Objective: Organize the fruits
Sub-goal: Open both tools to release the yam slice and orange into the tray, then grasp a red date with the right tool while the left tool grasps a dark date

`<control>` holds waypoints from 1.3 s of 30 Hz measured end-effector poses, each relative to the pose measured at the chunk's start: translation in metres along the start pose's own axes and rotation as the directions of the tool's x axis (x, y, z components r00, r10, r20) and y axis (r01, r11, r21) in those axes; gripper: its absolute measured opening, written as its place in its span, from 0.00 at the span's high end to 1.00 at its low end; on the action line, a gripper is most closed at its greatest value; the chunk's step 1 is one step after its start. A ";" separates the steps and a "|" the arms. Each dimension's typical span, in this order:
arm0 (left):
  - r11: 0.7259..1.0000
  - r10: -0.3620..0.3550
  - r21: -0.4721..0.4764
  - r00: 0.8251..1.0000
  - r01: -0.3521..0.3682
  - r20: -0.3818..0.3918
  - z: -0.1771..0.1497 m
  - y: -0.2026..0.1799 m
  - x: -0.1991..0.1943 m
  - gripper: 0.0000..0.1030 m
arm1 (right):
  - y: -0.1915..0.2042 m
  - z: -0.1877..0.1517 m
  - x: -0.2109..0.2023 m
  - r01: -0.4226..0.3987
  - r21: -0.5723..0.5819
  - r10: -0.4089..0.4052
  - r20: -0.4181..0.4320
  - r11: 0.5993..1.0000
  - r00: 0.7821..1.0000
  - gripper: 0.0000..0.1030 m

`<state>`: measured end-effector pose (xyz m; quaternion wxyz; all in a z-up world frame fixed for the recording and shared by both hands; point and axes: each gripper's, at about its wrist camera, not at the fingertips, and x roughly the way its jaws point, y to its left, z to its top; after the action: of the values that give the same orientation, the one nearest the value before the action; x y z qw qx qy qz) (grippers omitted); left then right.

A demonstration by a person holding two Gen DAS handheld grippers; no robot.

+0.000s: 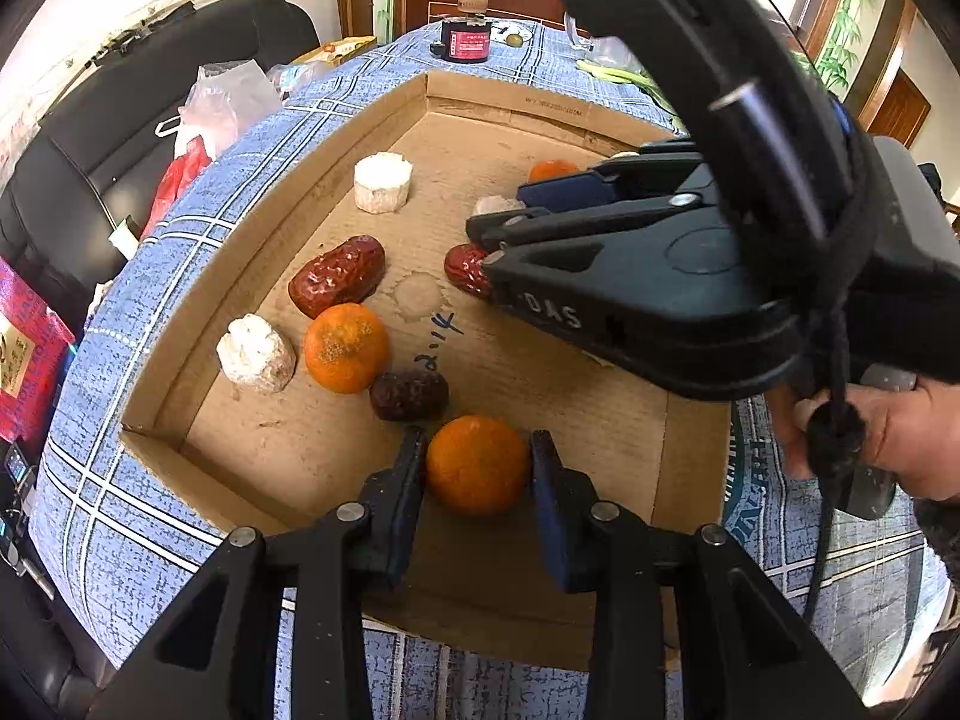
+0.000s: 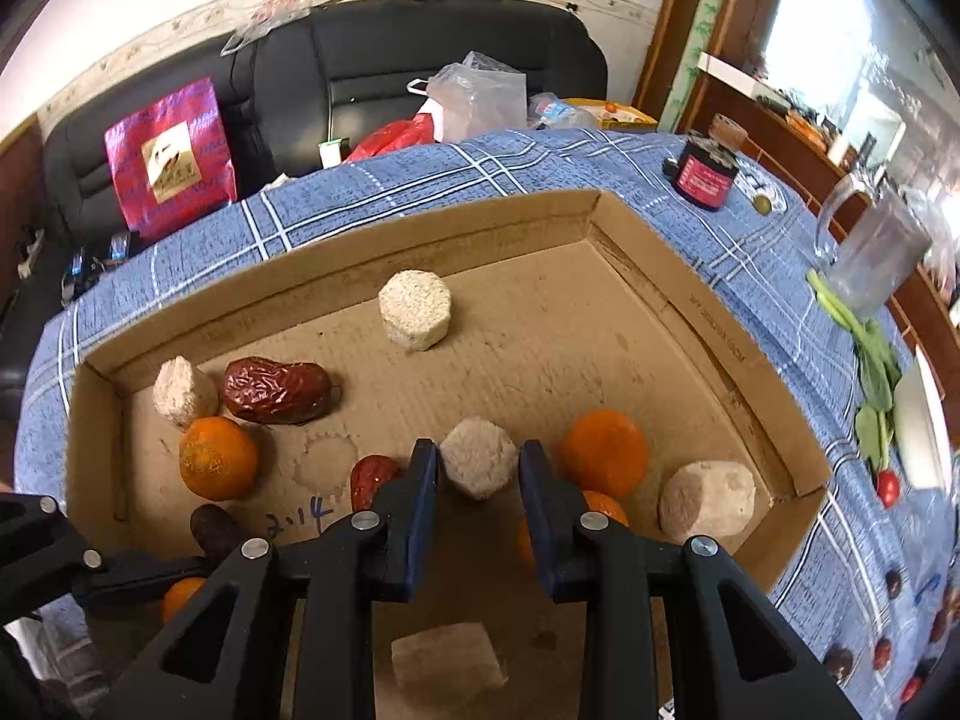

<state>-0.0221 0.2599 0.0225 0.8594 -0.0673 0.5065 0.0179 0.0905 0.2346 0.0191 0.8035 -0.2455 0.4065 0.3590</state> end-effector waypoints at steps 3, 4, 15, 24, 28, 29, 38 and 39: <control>1.000 -0.002 0.004 1.000 0.002 0.005 -0.001 0.000 -0.001 0.66 | -0.002 0.002 0.001 -0.009 0.001 0.009 -0.007 1.000 1.000 0.70; 1.000 -0.005 0.004 1.000 0.005 0.007 -0.002 0.000 -0.002 0.66 | -0.002 0.002 0.002 -0.007 -0.001 0.007 -0.009 1.000 1.000 0.70; 1.000 -0.007 -0.004 1.000 0.007 0.022 -0.004 0.000 -0.013 0.61 | -0.012 -0.015 -0.028 0.039 0.047 -0.040 0.025 0.998 0.999 0.61; 1.000 0.021 0.004 0.998 -0.022 0.054 -0.004 -0.008 -0.025 0.56 | -0.051 -0.071 -0.085 0.045 0.211 -0.059 0.061 0.976 0.996 0.58; 1.000 0.005 0.024 0.997 -0.007 0.073 0.010 -0.029 -0.027 0.53 | -0.075 -0.112 -0.104 0.064 0.300 -0.082 0.049 0.952 0.995 0.54; 0.999 -0.001 0.033 0.997 -0.002 0.077 0.011 -0.034 -0.028 0.51 | -0.084 -0.124 -0.107 0.077 0.328 -0.096 0.040 0.941 0.995 0.54; 0.985 -0.082 0.158 0.996 0.074 0.045 0.058 -0.122 -0.006 0.38 | -0.210 -0.209 -0.135 0.201 0.597 -0.223 -0.038 0.776 0.974 0.54; 0.982 -0.084 0.170 0.996 0.078 0.031 0.065 -0.135 0.001 0.37 | -0.223 -0.212 -0.136 0.213 0.607 -0.236 -0.044 0.765 0.971 0.54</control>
<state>0.0481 0.1351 0.0654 0.8715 -0.0144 0.4866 -0.0587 0.1066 -0.1002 0.0383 0.8836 -0.0148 0.4536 0.1150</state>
